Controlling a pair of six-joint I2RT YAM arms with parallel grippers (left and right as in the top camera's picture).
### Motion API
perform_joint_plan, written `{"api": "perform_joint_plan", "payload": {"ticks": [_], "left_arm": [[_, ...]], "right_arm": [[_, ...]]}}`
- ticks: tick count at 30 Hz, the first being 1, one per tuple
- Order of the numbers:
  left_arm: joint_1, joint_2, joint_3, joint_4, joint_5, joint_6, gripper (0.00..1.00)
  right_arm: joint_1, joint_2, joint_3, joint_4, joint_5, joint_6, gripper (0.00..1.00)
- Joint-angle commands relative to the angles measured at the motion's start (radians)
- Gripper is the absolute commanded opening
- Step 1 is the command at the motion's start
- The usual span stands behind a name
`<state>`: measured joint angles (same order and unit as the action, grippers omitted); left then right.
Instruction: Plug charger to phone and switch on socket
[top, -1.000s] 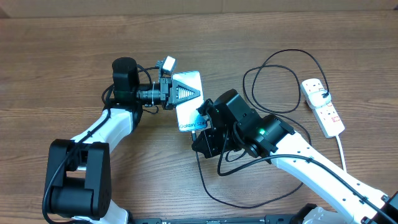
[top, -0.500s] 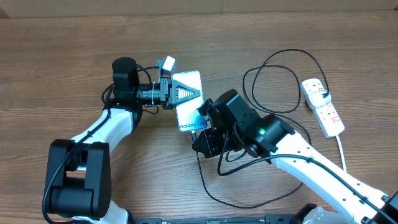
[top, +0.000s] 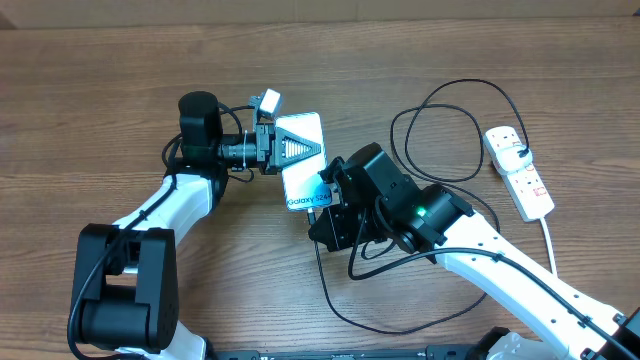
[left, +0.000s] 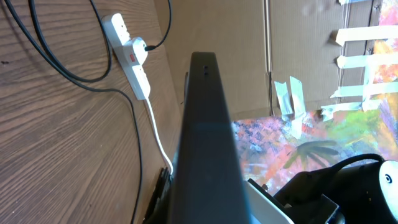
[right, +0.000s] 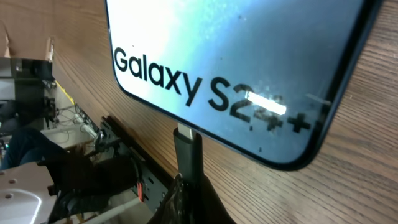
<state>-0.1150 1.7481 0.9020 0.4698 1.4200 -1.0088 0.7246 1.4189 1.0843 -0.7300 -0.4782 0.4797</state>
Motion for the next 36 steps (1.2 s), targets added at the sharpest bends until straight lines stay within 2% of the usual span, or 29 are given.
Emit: {"api": "perform_joint_plan", "payload": {"ticks": [1,12,23,30,36], "left_arm": [[-0.002,-0.003,0.024,0.005,0.041,0.03,0.04],[-0.002,-0.003,0.024,0.005,0.047,0.03,0.04],[-0.004,-0.003,0.024,-0.003,0.053,0.029,0.04],[-0.003,-0.003,0.024,-0.002,0.118,0.032,0.04],[-0.001,-0.003,0.024,-0.001,0.093,0.045,0.04]], "right_arm": [[-0.002,-0.014,0.011,0.018,0.057,0.058,0.04],[-0.002,-0.014,0.011,0.062,0.12,0.124,0.04],[-0.002,-0.014,0.011,0.187,0.196,0.114,0.04],[-0.002,-0.014,0.011,0.204,0.289,0.069,0.04],[-0.002,-0.016,0.011,0.191,0.294,0.075,0.04]]}}
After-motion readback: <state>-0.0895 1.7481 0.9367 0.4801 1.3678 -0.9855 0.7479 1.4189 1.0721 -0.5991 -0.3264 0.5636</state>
